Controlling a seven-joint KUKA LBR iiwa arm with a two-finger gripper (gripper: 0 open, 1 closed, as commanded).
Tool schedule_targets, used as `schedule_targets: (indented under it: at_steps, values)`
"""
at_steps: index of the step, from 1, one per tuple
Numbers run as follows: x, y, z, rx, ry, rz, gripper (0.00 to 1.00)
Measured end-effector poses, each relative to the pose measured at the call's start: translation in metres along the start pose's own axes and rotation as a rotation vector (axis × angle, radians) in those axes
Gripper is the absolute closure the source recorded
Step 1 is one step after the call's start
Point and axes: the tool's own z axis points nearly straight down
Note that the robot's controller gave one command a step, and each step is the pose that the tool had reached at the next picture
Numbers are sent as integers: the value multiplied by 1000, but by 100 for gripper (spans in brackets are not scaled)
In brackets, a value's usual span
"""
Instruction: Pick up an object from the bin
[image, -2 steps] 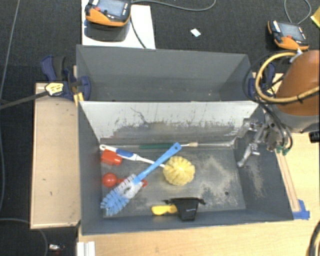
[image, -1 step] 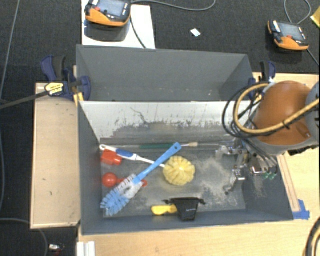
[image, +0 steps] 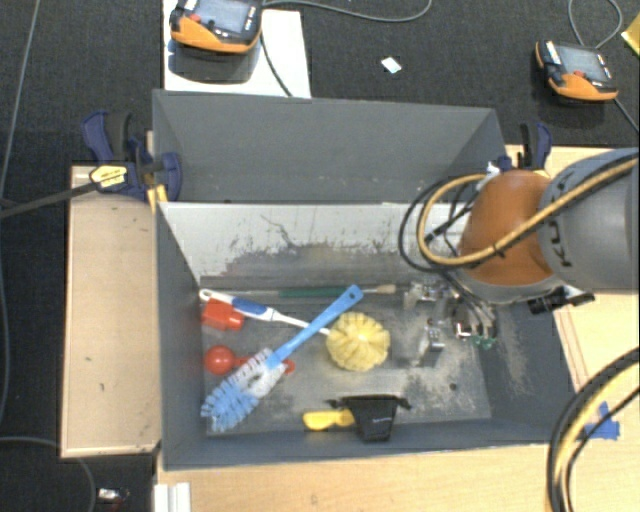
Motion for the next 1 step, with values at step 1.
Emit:
schedule_targets:
  at_steps: [1]
  values:
    - [74,25,-16,-2,5,134,0]
